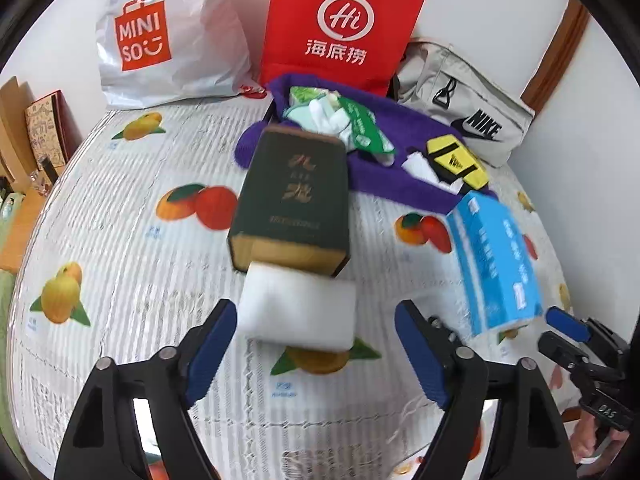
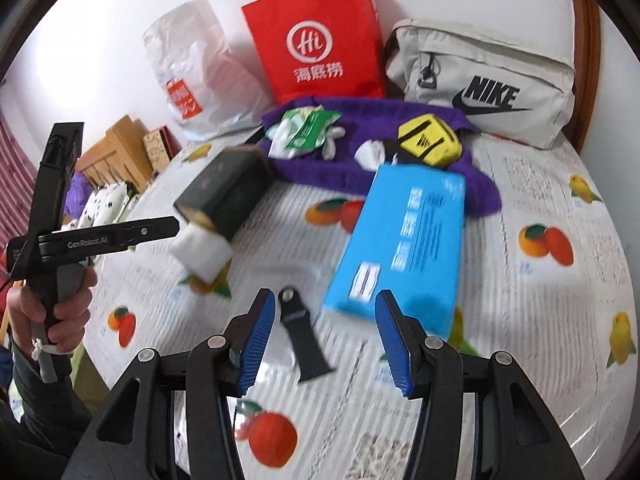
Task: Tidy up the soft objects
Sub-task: 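Withdraw the left tool and close it on the white foam block, then close the right tool on the black watch strap piece and lift it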
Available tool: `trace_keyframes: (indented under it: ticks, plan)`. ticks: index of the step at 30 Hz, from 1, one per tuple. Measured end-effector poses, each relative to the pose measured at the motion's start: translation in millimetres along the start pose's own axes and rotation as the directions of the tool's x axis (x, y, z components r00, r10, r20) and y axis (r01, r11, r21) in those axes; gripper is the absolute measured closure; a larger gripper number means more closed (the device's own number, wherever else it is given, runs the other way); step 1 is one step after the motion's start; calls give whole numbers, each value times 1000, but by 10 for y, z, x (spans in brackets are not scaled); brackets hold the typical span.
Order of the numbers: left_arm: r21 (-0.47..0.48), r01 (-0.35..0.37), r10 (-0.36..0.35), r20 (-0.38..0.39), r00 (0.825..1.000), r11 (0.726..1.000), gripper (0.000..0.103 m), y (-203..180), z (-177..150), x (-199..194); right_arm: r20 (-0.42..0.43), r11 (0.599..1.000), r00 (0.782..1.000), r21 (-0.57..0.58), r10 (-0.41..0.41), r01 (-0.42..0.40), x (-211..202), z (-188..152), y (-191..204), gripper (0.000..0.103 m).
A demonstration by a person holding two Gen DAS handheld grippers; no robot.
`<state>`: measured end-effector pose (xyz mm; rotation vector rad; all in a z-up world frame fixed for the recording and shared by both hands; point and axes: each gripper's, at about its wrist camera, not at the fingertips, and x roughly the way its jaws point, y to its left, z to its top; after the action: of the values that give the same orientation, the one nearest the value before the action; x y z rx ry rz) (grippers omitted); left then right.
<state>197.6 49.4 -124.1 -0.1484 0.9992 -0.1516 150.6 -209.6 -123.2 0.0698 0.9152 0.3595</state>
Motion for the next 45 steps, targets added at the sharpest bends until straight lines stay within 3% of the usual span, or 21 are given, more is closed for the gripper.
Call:
trace_keyframes:
  ticks: [10, 14, 19, 26, 29, 31, 35, 36, 42, 45]
  plan:
    - [98, -33, 34, -10, 999, 995, 20, -38, -97, 328, -53, 1000, 999, 25, 12, -10, 163, -355, -31, 51]
    - [137, -85, 88, -14, 996, 987, 16, -72, -102, 502, -79, 1000, 997, 28, 8, -6, 282, -423, -38, 51]
    - [116, -56, 57, -5, 998, 992, 22, -14, -144, 555, -92, 1000, 996, 2, 7, -7, 444, -432, 1, 51]
    - [91, -48, 47, 13, 999, 995, 23, 42, -210, 457, -78, 1000, 997, -23, 10, -12, 610, -378, 34, 51]
    - [66, -38, 38, 5, 999, 997, 22, 76, -233, 447, -72, 998, 997, -64, 5, -10, 645, -387, 94, 62]
    - [63, -37, 37, 7, 999, 997, 22, 75, -246, 439, -64, 994, 998, -113, -2, -5, 666, -412, 164, 81]
    - [68, -42, 41, 8, 999, 997, 22, 51, -269, 432, -64, 992, 998, -124, 3, -11, 616, -436, 171, 85]
    - [68, -42, 41, 9, 999, 997, 22, 51, -278, 427, -69, 994, 998, -111, 11, -19, 582, -440, 157, 93]
    - [70, -34, 33, 14, 999, 997, 22, 44, -311, 412, -106, 993, 994, -115, 9, -21, 627, -417, 192, 91]
    - [62, -21, 20, 13, 1000, 998, 22, 68, -318, 397, -111, 993, 994, -118, 3, -16, 667, -375, 224, 83]
